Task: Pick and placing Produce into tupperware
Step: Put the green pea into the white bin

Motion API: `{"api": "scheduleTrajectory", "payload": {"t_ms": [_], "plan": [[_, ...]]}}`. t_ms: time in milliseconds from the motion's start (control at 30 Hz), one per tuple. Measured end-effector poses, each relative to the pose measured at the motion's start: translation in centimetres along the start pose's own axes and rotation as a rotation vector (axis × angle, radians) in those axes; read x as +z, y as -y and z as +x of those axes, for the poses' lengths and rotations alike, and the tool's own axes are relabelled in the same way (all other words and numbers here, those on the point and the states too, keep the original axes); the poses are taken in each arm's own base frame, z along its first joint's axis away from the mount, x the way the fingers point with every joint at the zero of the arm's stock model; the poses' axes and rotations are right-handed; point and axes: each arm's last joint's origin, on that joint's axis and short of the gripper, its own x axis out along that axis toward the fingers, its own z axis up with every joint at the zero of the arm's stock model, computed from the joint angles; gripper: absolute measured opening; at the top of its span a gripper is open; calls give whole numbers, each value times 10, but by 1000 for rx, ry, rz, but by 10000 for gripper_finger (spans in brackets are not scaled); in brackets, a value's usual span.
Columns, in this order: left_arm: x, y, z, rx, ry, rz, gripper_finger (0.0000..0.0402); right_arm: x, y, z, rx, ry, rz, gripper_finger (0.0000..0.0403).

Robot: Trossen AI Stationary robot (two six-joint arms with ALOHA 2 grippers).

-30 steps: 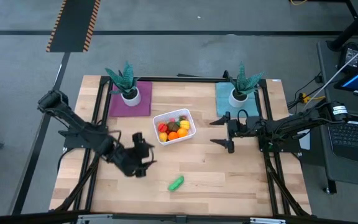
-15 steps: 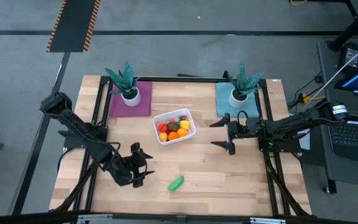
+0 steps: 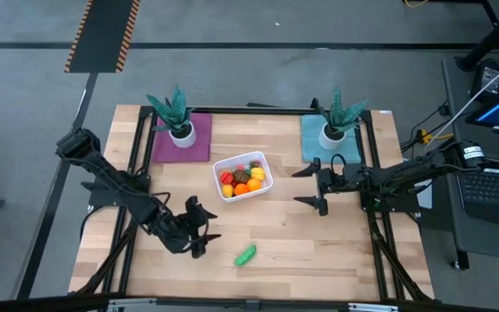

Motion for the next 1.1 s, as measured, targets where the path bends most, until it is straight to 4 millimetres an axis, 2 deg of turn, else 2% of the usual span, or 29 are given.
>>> {"api": "scheduleTrajectory", "payload": {"t_ms": [133,300,567,667,800,1100], "plan": [[10,9,6,-60,91,56,277,0,0,0,-1,0,-30,391],[12,27,16,-61,133,142,259,0,0,0,-1,-1,-46,391],[5,57,47,-55,70,155,238,-1,0,0,-2,-5,-51,389],[8,70,56,-39,45,183,227,-1,0,0,-1,-6,-50,389],[17,84,61,1,-6,151,215,-1,0,0,-1,-8,-50,389],[35,113,59,76,-169,13,204,-1,0,0,0,-11,-50,388]]}}
